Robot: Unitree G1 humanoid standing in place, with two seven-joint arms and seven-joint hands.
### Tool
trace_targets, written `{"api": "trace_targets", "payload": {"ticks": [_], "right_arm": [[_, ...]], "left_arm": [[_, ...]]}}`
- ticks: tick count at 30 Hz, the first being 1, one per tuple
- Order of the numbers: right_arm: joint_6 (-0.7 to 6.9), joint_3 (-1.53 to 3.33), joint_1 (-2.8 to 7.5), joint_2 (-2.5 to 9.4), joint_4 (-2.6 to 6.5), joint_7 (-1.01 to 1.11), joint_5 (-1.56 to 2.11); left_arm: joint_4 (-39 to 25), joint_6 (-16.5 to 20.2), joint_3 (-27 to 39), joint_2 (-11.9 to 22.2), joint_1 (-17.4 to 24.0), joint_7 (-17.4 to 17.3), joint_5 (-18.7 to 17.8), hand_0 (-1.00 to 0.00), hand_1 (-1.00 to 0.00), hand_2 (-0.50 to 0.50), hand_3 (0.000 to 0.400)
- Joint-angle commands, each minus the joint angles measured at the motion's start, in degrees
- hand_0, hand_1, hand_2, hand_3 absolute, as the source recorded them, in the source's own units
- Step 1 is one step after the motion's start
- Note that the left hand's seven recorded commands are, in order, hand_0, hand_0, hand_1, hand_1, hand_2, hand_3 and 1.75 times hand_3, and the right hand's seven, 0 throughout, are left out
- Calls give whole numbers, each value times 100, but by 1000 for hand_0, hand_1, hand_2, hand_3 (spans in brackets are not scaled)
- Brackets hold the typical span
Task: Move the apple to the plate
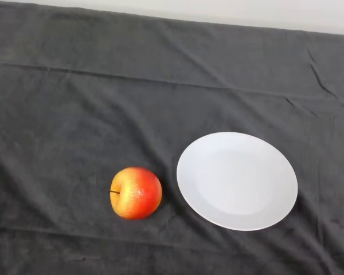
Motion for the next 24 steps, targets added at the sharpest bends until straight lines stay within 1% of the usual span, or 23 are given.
{"api": "trace_targets", "payload": {"ticks": [1,9,16,20,24], "right_arm": [[124,-19,696,726,318,-15,-8],[125,-21,696,726,317,-15,-11],[125,-22,696,726,316,-16,-13],[126,-23,696,726,315,-16,-13],[127,-23,697,726,313,-16,-13]], "left_arm": [[160,-76,73,-45,-345,4,123,0,0,0,0],[102,20,119,46,-382,-127,102,0,0,0,0],[13,146,112,76,-462,-145,137,0,0,0,0],[-233,361,98,149,-508,-174,142,0,0,0,0],[-691,592,63,206,-456,-147,172,0,0,0,0]]}}
